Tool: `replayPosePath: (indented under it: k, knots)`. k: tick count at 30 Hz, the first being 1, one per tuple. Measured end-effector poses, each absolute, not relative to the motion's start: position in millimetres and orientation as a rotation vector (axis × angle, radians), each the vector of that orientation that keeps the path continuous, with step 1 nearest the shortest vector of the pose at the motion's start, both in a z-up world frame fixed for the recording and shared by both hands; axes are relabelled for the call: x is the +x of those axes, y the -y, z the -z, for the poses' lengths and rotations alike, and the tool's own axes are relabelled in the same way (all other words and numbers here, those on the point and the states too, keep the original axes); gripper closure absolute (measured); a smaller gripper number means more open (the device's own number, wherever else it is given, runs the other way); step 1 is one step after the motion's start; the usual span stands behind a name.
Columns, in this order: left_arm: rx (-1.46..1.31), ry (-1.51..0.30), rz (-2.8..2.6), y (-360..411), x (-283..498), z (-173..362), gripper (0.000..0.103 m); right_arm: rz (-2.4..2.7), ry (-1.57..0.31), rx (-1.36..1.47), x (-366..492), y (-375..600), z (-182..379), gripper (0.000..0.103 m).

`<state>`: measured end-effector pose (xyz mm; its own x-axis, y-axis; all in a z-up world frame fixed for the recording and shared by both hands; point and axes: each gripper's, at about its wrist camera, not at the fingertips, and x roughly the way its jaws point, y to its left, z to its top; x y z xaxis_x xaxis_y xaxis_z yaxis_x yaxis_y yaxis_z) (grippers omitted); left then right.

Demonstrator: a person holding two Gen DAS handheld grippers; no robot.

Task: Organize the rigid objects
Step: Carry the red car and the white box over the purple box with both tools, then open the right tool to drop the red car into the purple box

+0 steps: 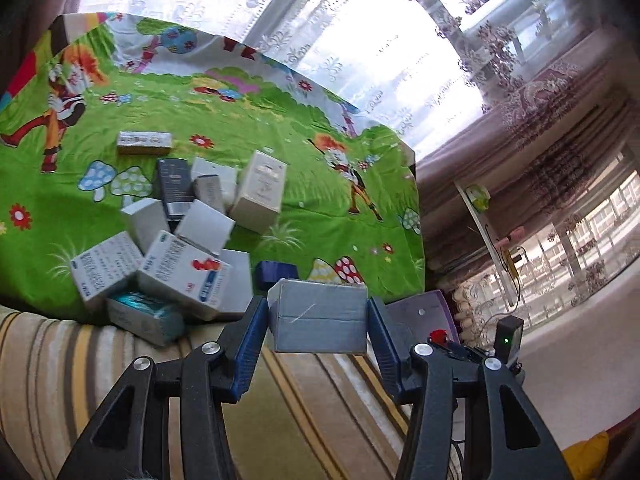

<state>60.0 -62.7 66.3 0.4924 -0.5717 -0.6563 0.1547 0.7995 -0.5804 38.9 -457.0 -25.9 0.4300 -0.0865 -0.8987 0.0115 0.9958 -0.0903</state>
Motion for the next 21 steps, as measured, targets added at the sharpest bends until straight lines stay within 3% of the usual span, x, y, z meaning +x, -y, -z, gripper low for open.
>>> replayPosePath:
  k: [9,19,20,21]
  knots:
    - [-0.360,-1.063,0.633,166,57,-55,0.052,0.254,-1.177,-0.262,42,487,67,0.067]
    - [-0.323,-1.110,0.647,189,53,-38,0.052,0.419,-1.248,-0.601,69,480,111,0.066]
    - [-0.325,-1.114,0.645,189,54,-37,0.052,0.382,-1.246,-0.642,70,470,116,0.063]
    - [-0.326,-1.118,0.644,189,54,-35,0.052,0.327,-1.245,-0.662,69,459,121,0.045]
